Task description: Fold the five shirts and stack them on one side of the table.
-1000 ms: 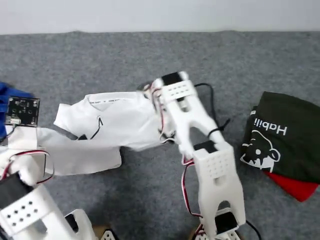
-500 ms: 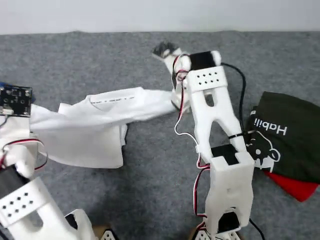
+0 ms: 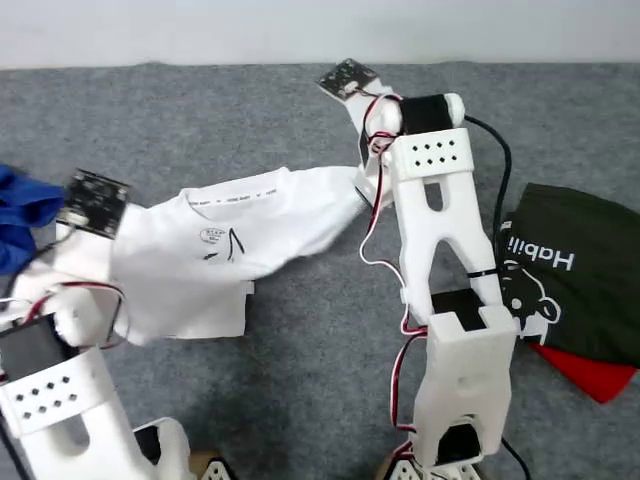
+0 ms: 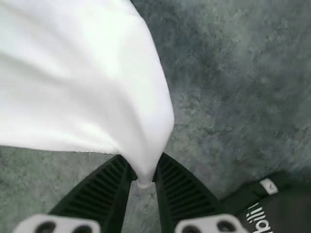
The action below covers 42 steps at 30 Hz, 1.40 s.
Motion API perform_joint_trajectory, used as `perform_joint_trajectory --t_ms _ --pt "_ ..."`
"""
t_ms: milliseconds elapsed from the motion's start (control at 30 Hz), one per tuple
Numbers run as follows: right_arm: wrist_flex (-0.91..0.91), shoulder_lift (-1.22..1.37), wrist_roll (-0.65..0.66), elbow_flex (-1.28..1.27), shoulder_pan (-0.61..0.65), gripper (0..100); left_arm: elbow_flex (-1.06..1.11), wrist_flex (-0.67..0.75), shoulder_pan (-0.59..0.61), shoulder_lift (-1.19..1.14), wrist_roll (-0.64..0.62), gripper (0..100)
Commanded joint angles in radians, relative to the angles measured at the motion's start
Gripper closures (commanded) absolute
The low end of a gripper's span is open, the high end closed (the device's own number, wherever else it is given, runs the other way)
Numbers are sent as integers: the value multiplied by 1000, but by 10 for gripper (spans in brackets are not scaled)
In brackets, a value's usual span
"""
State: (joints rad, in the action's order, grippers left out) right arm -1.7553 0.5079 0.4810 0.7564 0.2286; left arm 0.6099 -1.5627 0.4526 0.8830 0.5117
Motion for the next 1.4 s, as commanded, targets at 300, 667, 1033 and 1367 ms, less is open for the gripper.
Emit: perform_joint_trajectory --t_ms 300,667,1033,1367 --pt "-42 -73 8 -83 -33 988 84 -175 -97 -5 120 841" --pt "-36 -62 3 -83 7 988 71 -189 -269 -117 118 797" --pt "-35 -61 6 -83 28 988 -71 -195 -382 -466 118 800" --pt "-36 -61 9 -83 -110 988 -27 -189 -626 -456 6 801"
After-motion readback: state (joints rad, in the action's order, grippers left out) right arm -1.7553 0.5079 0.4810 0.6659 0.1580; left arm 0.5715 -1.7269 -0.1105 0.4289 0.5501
